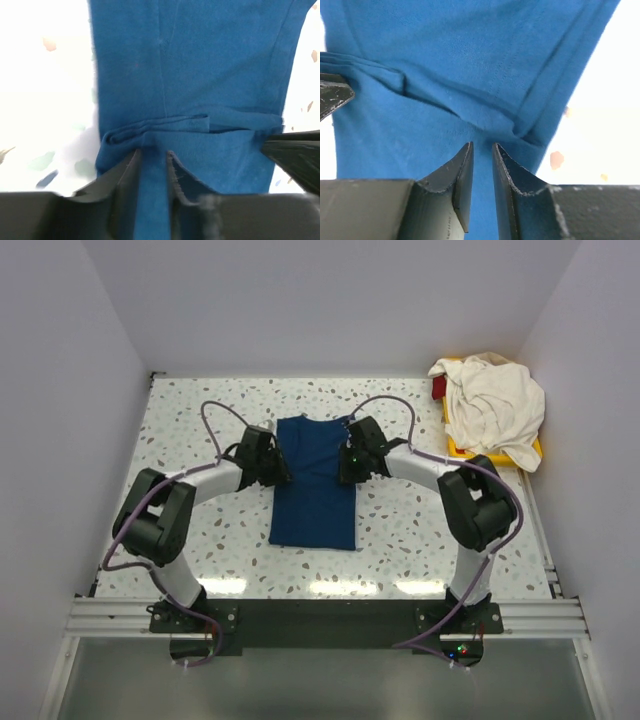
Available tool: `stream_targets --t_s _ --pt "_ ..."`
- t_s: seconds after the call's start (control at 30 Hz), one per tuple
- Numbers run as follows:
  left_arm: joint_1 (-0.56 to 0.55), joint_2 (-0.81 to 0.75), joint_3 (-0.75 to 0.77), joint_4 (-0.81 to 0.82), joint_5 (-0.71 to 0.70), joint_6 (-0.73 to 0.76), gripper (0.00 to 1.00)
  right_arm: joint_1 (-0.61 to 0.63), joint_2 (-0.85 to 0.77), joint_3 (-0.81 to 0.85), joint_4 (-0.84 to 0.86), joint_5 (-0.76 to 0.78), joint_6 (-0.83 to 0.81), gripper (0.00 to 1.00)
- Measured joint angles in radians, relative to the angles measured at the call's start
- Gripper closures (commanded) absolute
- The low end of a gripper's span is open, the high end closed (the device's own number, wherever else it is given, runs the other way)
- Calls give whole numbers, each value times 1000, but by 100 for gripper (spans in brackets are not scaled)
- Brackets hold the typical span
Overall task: Fold and stack the t-shirts
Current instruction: Fold the tshirt
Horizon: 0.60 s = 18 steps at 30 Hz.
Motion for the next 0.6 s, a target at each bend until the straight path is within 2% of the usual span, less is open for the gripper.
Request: stream_targets --t_s 0.1,0.3,0.4,0.5,0.6 --pt "14 -48 10 -50 -9 10 59 -41 -50 -4 -20 -49 3 73" --pt "40 -197 24 -109 -23 26 44 -86 -208 -34 -25 -109 24 65" --pt "40 -304 -47 -100 -17 28 42 -79 -341 -172 25 -160 64 62" --pt "41 -422 -190 -90 18 29 42 -69 -462 -352 60 -203 119 61" --pt "40 -474 -321 -101 79 28 42 -44 -546 -534 77 -228 183 60"
